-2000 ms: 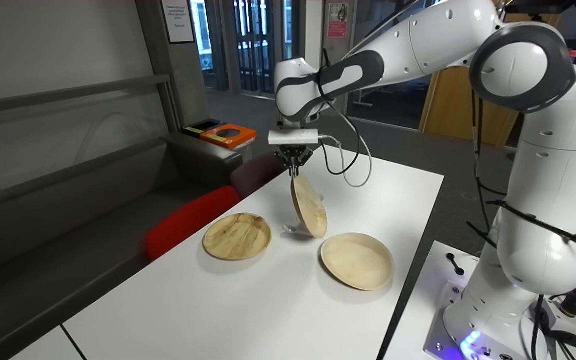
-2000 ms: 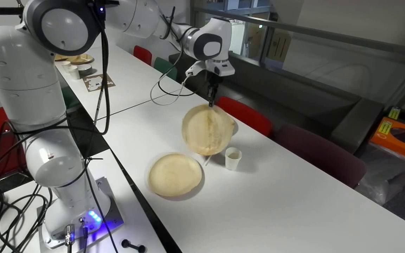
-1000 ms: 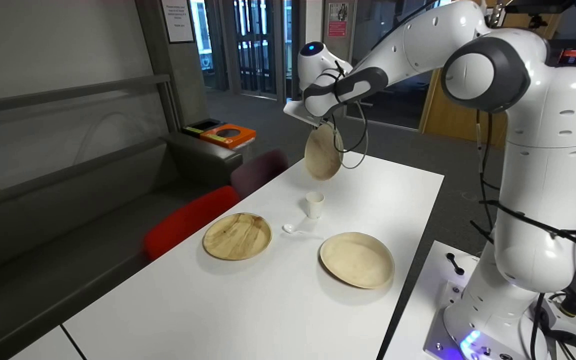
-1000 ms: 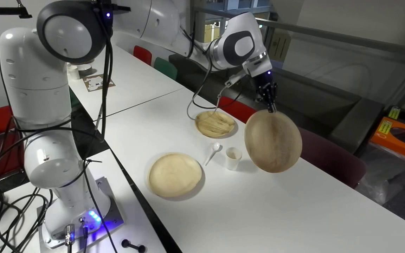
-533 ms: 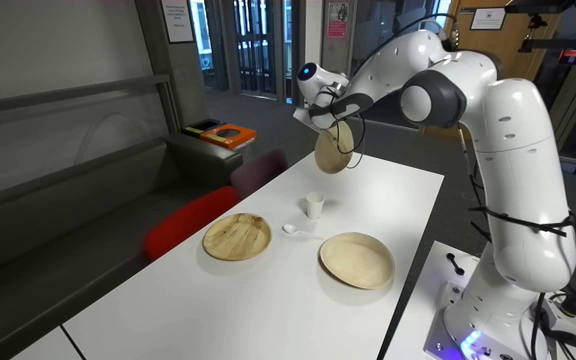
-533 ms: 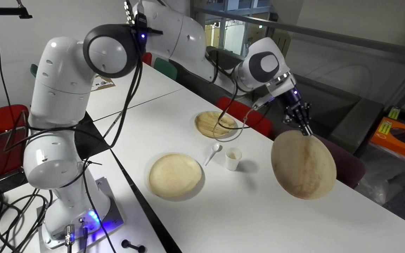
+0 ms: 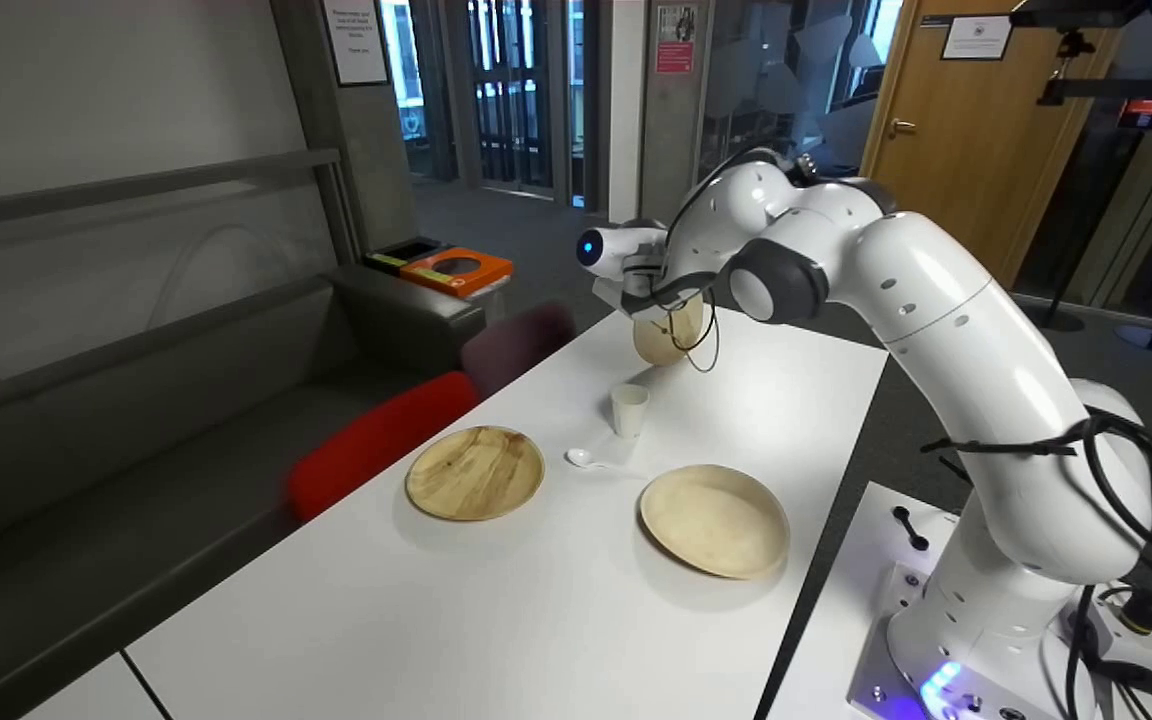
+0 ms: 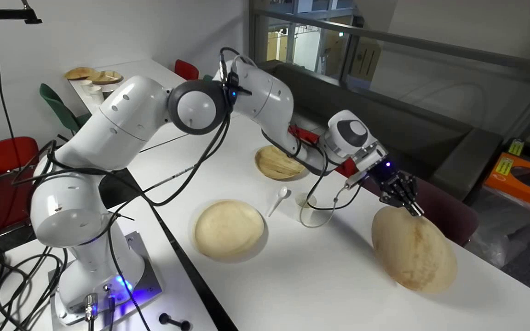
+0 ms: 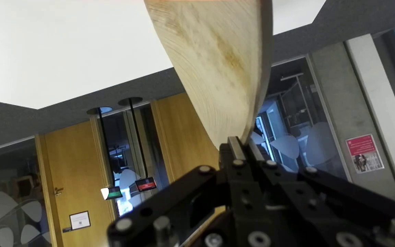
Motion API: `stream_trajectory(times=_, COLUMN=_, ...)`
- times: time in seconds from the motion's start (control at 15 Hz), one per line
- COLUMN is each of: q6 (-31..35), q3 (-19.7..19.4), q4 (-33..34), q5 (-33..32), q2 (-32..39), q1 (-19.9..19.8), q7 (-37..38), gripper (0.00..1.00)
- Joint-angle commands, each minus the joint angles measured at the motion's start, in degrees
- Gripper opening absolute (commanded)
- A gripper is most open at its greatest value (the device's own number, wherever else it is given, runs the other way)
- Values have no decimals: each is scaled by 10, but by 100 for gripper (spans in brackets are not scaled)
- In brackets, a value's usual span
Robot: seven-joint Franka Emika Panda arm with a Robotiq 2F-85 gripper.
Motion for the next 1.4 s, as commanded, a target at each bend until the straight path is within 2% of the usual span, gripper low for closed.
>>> stream_trajectory(times=0.0, q6=-38, q3=21, q4=69, q5=-8, q2=48, q1=-24, q7=-7, gripper=2)
stream_trajectory(times=0.33, q6=-57, q3=61, q4=98, q5=24, q2=79, q1=-50, q7=-50, gripper=2)
stream_trajectory(times=0.4, q6=-57, q3=69, q4=99, q5=33, q2=82, q1=-55, q7=-59, gripper=32)
stream_trajectory(times=0.53, q6=-43, q3=85, q4=86, q5=57, q2=76, q1=-64, q7=-79, gripper=40)
stream_trajectory(times=0.6, q6=-11, q3=108, q4=45, q5=82, q2=44, q1=-73, q7=-101, gripper=47)
stream_trajectory(times=0.8, q6=56, q3=141, q4=-62, q5=96, q2=-31, q1=-75, q7=-109, gripper=69)
stream_trajectory(times=0.87, q6=81, q3=133, q4=-81, q5=125, q2=-42, q1=-68, q7=-127, gripper=77)
stream_trajectory(times=1.0, q6=114, q3=147, q4=-128, q5=169, q2=-72, q1=-73, q7=-165, gripper=92)
stream_trajectory(times=1.07, q6=126, q3=152, q4=-153, q5=199, q2=-87, q1=-76, q7=-190, gripper=98)
stream_trajectory(times=1.13, q6=137, q3=156, q4=-178, q5=228, q2=-101, q1=-77, q7=-219, gripper=100)
stream_trajectory(times=1.2, q6=133, q3=196, q4=-203, q5=220, q2=-117, q1=-105, q7=-227, gripper=100)
stream_trajectory(times=1.33, q6=133, q3=224, q4=-255, q5=250, q2=-141, q1=-125, q7=-268, gripper=100)
